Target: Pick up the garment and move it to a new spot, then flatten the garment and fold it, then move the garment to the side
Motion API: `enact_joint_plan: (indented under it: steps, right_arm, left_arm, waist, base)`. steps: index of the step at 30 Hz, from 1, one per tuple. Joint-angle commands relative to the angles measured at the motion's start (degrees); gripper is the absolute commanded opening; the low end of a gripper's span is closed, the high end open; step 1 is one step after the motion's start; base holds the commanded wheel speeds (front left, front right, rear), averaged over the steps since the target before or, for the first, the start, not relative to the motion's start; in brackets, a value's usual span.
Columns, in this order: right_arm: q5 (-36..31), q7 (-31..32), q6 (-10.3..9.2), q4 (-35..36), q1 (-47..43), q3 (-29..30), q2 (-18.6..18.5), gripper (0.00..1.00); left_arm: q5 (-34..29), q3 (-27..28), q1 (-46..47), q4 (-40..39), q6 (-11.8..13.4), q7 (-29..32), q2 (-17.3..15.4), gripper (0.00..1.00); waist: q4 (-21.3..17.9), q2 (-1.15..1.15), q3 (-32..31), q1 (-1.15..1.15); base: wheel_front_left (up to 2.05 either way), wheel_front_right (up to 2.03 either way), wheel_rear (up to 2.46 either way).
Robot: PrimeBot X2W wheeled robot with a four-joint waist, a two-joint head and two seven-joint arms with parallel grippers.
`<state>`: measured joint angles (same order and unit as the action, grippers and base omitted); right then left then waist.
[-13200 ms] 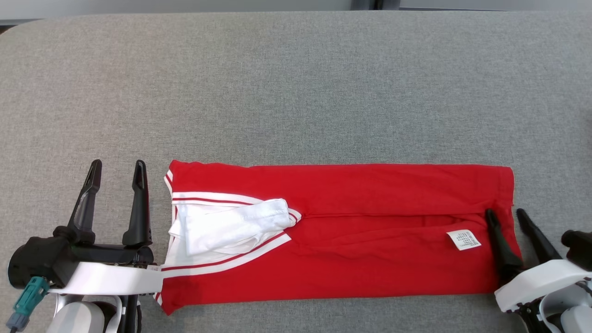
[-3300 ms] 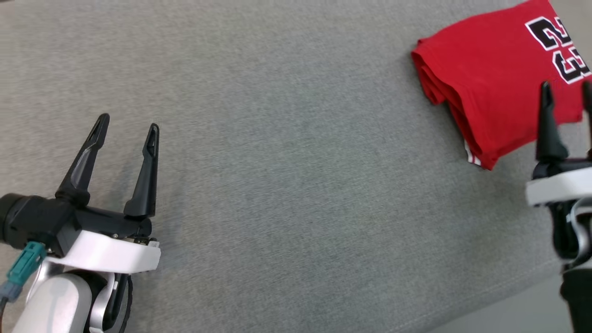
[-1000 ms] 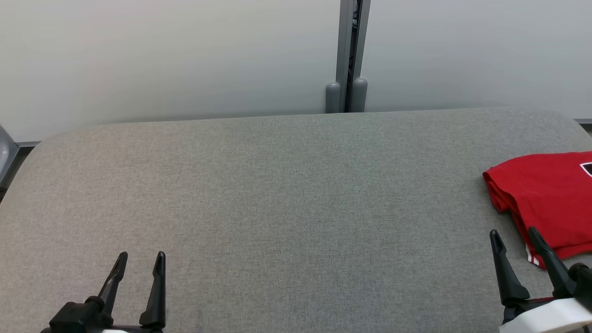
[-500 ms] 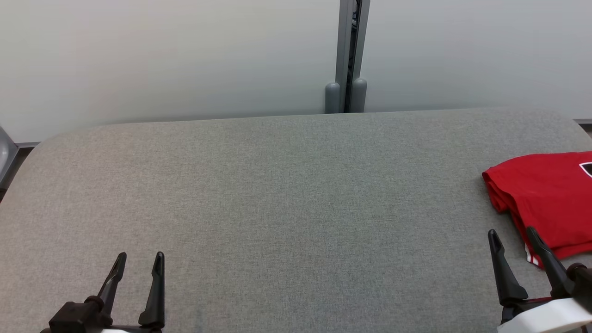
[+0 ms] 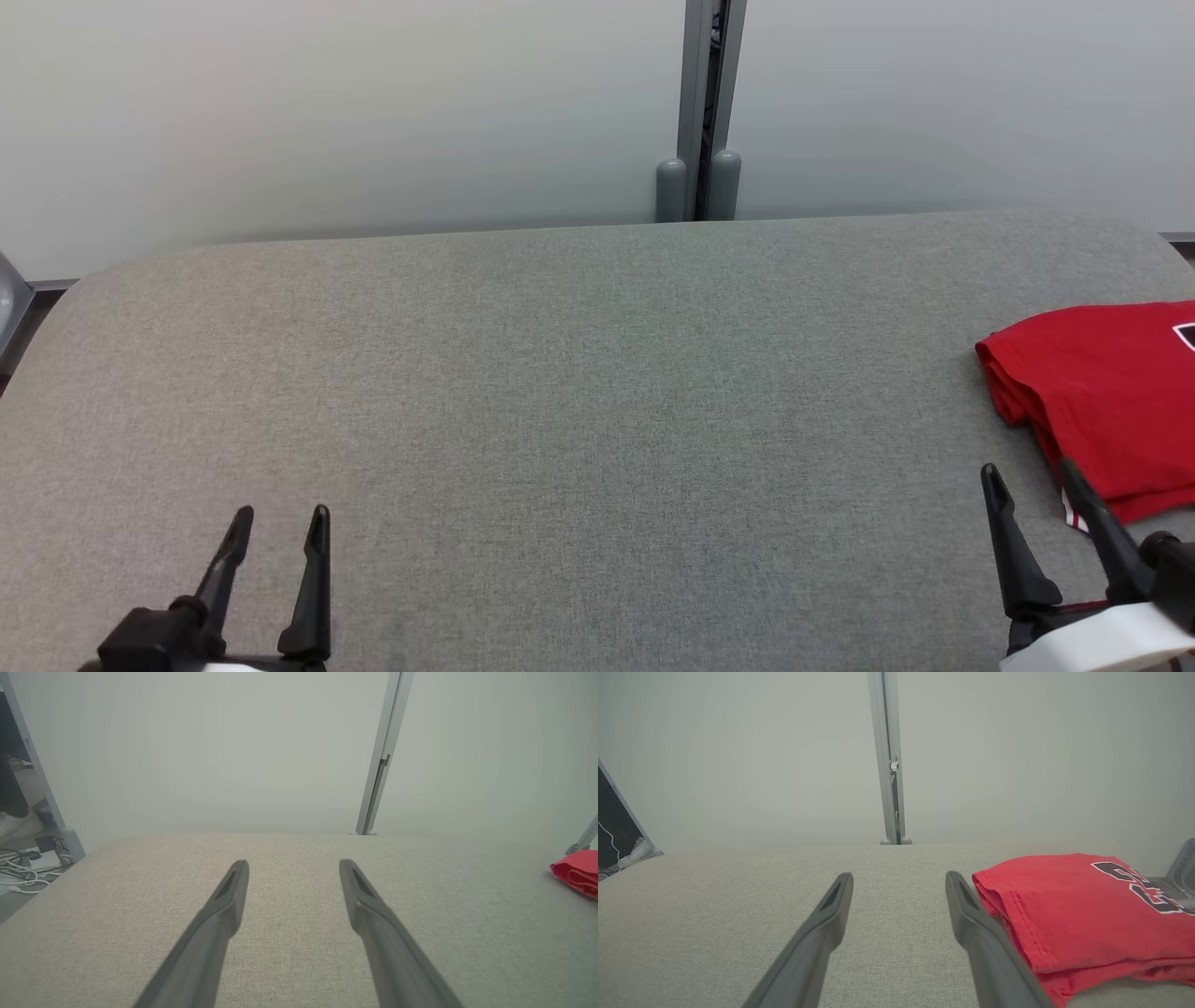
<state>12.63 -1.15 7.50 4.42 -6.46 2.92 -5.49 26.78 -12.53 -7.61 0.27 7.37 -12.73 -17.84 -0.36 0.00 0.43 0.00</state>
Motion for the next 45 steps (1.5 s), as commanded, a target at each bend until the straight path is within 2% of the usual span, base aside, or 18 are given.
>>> enact_joint_plan:
  steps: [1,3,21,45]
  right_arm:
    - [0.0,0.0,0.00,-0.2,0.0,0.0,0.1,0.00]
    - [0.3,0.0,0.00,-1.3,-0.1,-0.1,0.4,0.00]
    - [19.2,-0.3,0.00,-5.6,3.5,-1.1,0.9,0.00]
    - [38.2,-0.6,0.00,-9.9,7.1,-2.1,1.4,0.00]
  left_arm:
    - [0.0,0.0,-0.1,0.3,0.0,0.1,0.2,0.00]
    - [0.3,-0.3,-0.5,1.1,-0.1,0.3,1.0,0.00]
    - [16.2,5.1,4.1,5.6,-3.6,5.9,3.3,0.00]
    - [31.9,11.1,8.7,9.6,-7.1,11.9,6.1,0.00]
  waist:
    - [0.0,0.00,0.0,0.00]
    - [0.0,0.00,0.0,0.00]
    - [0.1,0.00,0.0,0.00]
    - [0.1,0.00,0.0,0.00]
  base:
    - [0.00,0.00,0.00]
    - [0.00,0.00,0.00]
    - [0.00,0.00,0.00]
    - [0.00,0.00,0.00]
